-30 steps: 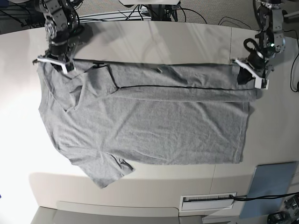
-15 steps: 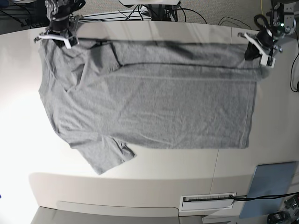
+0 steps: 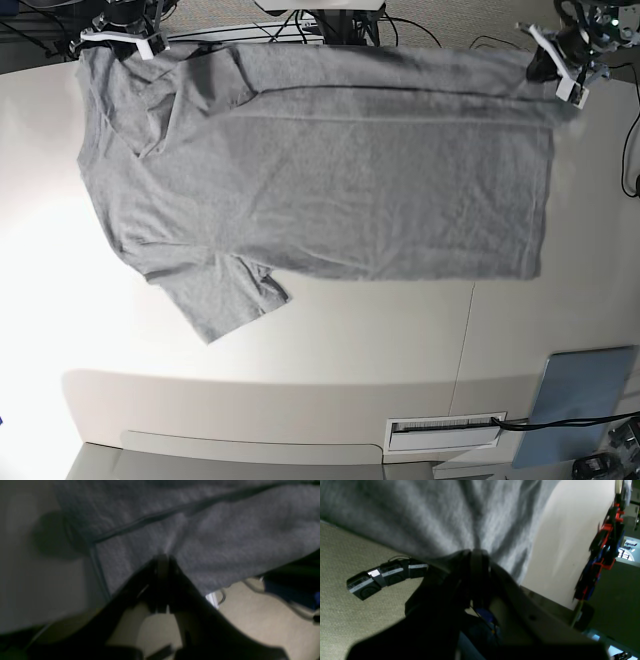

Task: Fold the T-shirt properly
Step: 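Drag the shirt toward the robot with both grippers and release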

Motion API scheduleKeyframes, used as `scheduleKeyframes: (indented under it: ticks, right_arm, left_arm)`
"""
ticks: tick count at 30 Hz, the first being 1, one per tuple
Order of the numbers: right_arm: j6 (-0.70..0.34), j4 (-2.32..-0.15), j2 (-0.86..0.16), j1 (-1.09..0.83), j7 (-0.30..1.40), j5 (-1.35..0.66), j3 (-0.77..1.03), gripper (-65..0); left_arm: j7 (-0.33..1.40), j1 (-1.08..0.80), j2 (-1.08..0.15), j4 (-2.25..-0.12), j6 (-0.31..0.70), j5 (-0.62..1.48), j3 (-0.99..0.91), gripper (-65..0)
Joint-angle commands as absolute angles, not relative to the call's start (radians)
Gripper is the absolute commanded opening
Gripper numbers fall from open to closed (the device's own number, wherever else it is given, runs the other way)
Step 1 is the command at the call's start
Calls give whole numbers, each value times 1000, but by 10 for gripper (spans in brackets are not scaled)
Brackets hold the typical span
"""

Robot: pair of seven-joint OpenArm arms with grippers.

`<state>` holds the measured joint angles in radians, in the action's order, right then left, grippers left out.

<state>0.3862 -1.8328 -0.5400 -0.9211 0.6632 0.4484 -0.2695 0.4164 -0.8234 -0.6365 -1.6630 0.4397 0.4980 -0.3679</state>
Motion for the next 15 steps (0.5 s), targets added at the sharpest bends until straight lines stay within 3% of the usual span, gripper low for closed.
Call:
scheduleKeyframes:
  ticks: [1, 12, 15]
  right_arm:
    - [413, -1853, -548, -934, 667, 474, -266, -650]
    - [524, -2134, -548, -905, 618, 672, -259, -650]
    - [503, -2143, -548, -840, 636, 670, -232, -650]
  left_arm:
    - [455, -842, -648, -1678, 428, 467, -397, -650]
    - [444, -777, -648, -1945, 446, 562, -527, -644]
    - [446, -692, -648, -1945, 440, 566, -527, -450]
